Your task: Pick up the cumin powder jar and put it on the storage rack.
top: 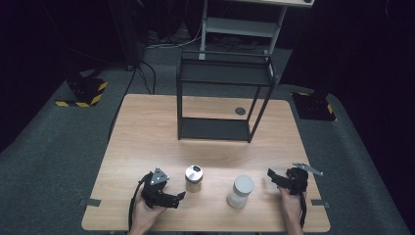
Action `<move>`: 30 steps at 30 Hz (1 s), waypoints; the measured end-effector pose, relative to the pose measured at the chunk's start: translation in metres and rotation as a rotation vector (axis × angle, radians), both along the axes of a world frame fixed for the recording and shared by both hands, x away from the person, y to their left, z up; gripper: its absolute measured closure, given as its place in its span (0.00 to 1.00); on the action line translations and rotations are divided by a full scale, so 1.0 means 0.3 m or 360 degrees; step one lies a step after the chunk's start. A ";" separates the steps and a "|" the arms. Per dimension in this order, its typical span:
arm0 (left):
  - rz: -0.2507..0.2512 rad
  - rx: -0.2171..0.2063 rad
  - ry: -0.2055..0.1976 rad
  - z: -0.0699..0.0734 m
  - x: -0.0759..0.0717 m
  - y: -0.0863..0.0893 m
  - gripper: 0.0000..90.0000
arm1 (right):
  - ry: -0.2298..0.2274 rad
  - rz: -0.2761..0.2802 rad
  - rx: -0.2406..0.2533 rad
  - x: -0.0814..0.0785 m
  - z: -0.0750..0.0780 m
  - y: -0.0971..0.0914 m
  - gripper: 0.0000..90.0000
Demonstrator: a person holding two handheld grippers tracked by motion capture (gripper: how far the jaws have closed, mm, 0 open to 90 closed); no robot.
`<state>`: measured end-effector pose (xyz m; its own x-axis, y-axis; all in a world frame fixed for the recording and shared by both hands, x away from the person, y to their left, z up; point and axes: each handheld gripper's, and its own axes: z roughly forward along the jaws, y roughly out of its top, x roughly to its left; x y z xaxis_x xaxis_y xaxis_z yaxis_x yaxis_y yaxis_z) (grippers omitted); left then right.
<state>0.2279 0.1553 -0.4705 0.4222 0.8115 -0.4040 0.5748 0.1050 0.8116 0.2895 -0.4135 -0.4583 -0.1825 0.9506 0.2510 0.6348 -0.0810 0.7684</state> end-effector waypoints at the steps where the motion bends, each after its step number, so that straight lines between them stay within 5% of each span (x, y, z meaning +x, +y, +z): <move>1: -0.0017 0.0009 -0.0002 0.003 0.000 -0.006 0.01 | -0.0001 -0.0001 0.0001 0.000 0.000 0.000 0.07; 14: -0.0158 0.0077 -0.0047 0.027 0.021 -0.104 0.01 | -0.0002 -0.0002 0.0001 -0.001 -0.001 0.000 0.07; 30: -0.0129 0.0125 -0.0052 0.029 0.064 -0.194 0.01 | -0.0004 0.0005 0.0015 -0.001 -0.003 -0.006 0.07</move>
<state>0.2469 0.0972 -0.4618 0.4997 0.8027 -0.3256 0.5519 -0.0053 0.8339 0.2891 -0.4153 -0.4591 -0.1862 0.9477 0.2593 0.6333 -0.0860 0.7691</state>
